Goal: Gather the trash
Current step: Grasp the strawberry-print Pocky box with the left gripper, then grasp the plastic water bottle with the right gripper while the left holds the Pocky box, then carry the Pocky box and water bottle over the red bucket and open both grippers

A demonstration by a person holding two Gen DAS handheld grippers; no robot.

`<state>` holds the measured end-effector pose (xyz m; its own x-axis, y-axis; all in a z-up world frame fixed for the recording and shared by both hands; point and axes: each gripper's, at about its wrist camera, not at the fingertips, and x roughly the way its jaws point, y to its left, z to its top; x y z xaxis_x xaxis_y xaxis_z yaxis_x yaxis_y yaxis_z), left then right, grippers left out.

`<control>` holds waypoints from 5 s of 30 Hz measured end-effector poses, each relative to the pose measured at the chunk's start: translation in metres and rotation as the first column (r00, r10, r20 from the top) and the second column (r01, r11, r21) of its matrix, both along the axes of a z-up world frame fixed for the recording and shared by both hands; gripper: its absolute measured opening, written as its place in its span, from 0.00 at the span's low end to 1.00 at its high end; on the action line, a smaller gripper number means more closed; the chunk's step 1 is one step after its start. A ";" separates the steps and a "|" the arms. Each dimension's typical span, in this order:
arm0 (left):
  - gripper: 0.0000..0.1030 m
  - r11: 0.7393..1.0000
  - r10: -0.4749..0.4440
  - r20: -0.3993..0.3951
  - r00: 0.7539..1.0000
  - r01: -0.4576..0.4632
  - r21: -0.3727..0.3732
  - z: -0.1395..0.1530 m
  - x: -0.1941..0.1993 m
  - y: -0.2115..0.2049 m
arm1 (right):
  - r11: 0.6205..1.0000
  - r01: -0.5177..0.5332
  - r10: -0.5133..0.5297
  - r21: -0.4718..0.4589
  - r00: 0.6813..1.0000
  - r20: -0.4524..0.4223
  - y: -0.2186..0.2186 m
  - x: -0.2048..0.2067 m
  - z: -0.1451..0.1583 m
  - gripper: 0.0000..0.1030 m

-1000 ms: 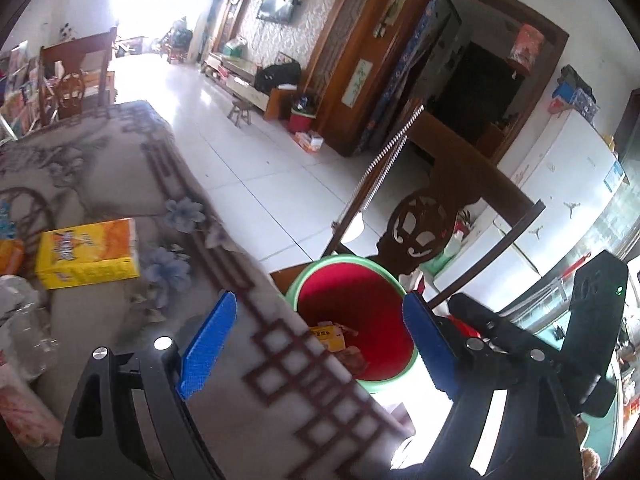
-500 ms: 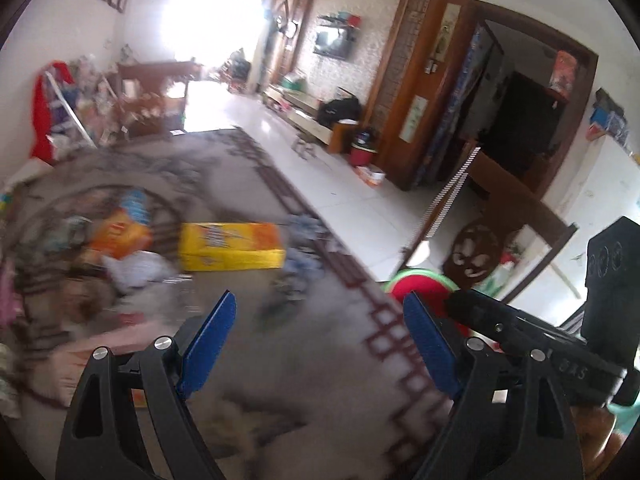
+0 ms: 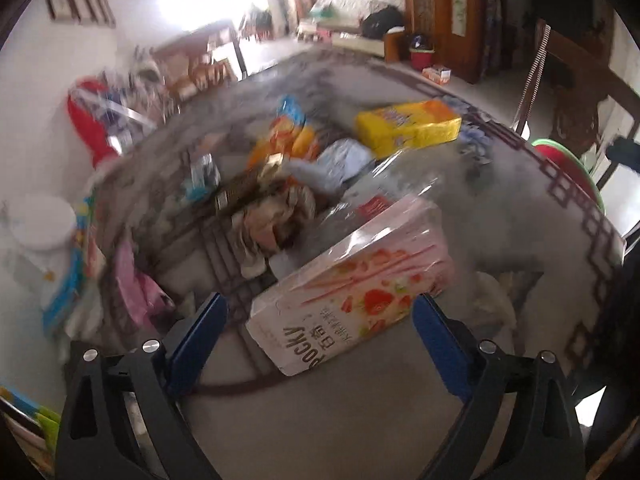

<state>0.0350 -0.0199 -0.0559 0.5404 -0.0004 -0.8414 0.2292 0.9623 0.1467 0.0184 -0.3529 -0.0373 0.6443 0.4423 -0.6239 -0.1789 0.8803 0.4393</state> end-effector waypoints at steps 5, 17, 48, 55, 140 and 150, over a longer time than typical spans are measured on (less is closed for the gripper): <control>0.87 0.990 -0.079 -0.108 0.991 0.091 0.108 -0.027 0.026 -0.011 | 1.000 -0.010 0.010 0.009 1.000 0.002 0.000 -0.001 0.000 0.67; 0.64 0.984 -0.125 -0.214 0.969 0.149 0.099 -0.040 0.018 -0.033 | 0.999 -0.029 0.029 0.027 1.000 0.000 0.001 0.001 -0.001 0.67; 0.68 0.970 -0.236 -0.263 0.935 0.241 -0.016 -0.061 0.027 -0.095 | 0.998 -0.050 0.050 0.026 0.999 -0.002 0.002 0.001 -0.002 0.70; 0.30 0.921 0.011 -0.165 0.986 -0.074 -0.381 -0.045 -0.014 -0.046 | 0.997 -0.068 0.066 -0.043 0.997 -0.041 0.012 0.005 -0.005 0.70; 0.46 0.716 0.422 -0.016 0.906 -0.344 -0.608 -0.030 -0.050 0.029 | 0.963 -0.270 0.267 -0.018 0.958 -0.104 0.089 0.000 -0.009 0.55; 0.46 0.786 0.367 -0.033 0.930 -0.329 -0.524 -0.041 -0.045 0.003 | 0.993 -0.107 0.110 0.059 0.993 -0.043 0.023 -0.032 0.003 0.55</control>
